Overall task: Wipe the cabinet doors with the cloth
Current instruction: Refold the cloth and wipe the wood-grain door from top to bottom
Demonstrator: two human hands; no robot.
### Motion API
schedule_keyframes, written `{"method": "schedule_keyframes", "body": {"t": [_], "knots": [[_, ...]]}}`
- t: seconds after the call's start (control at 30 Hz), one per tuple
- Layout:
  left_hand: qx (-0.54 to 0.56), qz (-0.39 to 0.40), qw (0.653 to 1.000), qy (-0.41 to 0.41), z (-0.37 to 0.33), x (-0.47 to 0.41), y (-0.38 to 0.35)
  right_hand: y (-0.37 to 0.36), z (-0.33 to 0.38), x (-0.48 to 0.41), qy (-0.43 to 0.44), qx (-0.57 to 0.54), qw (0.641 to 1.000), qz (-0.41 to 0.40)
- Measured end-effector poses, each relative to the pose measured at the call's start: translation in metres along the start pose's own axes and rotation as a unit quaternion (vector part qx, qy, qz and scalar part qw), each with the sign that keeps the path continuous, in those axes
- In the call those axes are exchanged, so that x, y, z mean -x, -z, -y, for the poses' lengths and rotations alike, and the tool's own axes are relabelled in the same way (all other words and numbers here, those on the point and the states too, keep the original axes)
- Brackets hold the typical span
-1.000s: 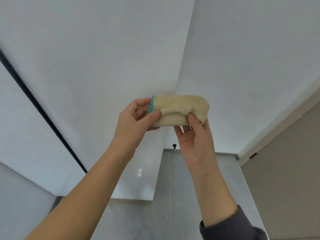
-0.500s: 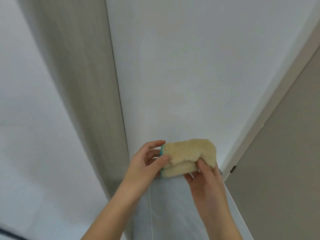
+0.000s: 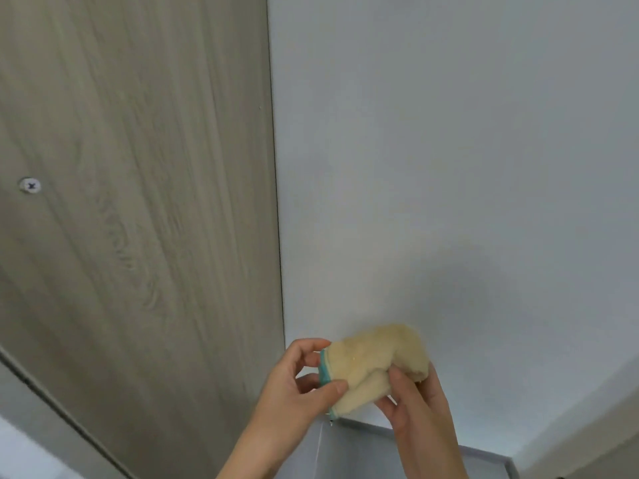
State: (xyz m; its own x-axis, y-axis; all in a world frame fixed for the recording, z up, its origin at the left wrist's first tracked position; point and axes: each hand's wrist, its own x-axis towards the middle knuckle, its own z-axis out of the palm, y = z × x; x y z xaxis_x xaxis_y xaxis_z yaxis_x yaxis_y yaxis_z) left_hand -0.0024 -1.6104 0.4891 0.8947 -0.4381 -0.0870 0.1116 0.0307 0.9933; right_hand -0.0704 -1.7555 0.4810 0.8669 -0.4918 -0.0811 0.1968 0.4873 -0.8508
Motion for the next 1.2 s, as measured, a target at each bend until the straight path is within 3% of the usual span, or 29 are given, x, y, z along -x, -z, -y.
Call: {"method": "schedule_keyframes", "body": {"t": [0.37,0.67,0.87,1.03,1.2], "knots": [[-0.002,-0.081,0.993,-0.084,-0.047,-0.126,0.021,-0.054,0.014,-0.147,0.011,-0.009,0.992,0.128],[-0.031,-0.263,0.949,-0.17,-0.089,-0.179,0.042,-0.135,0.022,-0.237,-0.05,-0.047,0.958,0.28],[-0.068,-0.419,0.868,-0.256,-0.135,-0.195,0.042,-0.196,0.051,-0.28,-0.041,-0.048,0.903,0.425],[-0.139,-0.463,0.816,-0.318,-0.197,-0.174,0.043,-0.259,0.089,-0.291,-0.025,-0.113,0.874,0.472],[-0.272,-0.526,0.712,-0.378,-0.275,-0.128,0.039,-0.319,0.146,-0.274,0.043,-0.161,0.834,0.527]]}}
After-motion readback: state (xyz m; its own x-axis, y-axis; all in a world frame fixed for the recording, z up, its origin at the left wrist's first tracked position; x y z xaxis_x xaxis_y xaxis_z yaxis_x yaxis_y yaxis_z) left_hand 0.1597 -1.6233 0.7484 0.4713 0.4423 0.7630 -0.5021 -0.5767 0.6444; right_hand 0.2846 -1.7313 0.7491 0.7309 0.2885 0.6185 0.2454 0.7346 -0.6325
